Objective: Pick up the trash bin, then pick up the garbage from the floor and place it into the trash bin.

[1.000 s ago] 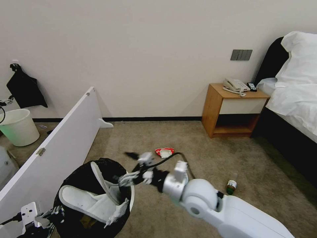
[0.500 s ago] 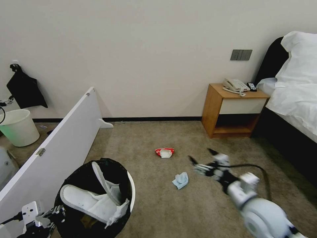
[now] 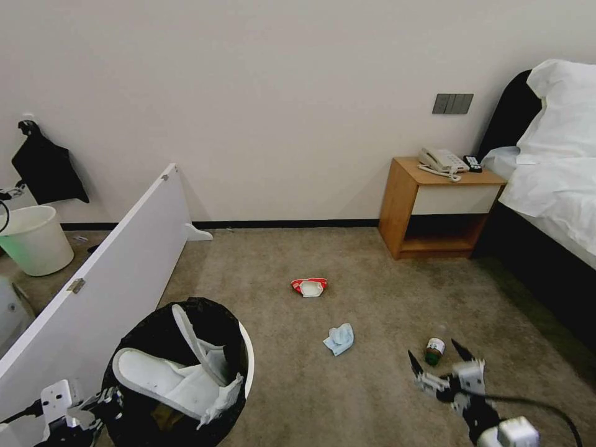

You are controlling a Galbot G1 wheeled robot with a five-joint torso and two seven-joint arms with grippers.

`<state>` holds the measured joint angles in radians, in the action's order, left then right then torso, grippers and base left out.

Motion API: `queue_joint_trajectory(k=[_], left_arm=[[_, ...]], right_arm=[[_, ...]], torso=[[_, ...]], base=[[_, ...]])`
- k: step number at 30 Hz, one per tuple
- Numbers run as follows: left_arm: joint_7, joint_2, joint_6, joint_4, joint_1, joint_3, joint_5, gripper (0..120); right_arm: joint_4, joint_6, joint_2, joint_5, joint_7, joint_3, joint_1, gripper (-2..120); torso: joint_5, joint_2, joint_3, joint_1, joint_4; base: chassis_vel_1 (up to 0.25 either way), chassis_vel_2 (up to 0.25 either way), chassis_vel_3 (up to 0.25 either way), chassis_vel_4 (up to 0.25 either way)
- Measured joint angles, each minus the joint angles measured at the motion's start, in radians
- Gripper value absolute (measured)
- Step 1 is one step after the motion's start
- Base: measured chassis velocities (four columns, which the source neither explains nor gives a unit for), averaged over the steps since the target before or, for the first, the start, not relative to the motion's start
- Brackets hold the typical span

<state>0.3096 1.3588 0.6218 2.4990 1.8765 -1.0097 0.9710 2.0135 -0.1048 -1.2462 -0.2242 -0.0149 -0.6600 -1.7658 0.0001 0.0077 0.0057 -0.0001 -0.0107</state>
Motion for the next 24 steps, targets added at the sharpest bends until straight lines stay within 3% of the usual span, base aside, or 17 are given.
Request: queue_joint_trajectory(k=[6,24], left_arm=[[-0.005,0.003,-0.002,0.0,-0.001,0.001,-0.001,2],[-0.004,0.001,-0.002,-0.007,-0.007,0.006,0.002,2]], right_arm=[[-0.026,-0.041,-0.064,0.072,0.003,-0.03,-0.036,100],[-0.16,-0.124,-0.096,0.096,-0.091,-0.07,-0.007,100]], torso=[[-0.0002,0.0,0.0,0.0,0.0],[0.0,0.0,0.0,0.0,0.0]], base=[[0.0,0.0,0.0,0.0],[0.0,0.0,0.0,0.0]])
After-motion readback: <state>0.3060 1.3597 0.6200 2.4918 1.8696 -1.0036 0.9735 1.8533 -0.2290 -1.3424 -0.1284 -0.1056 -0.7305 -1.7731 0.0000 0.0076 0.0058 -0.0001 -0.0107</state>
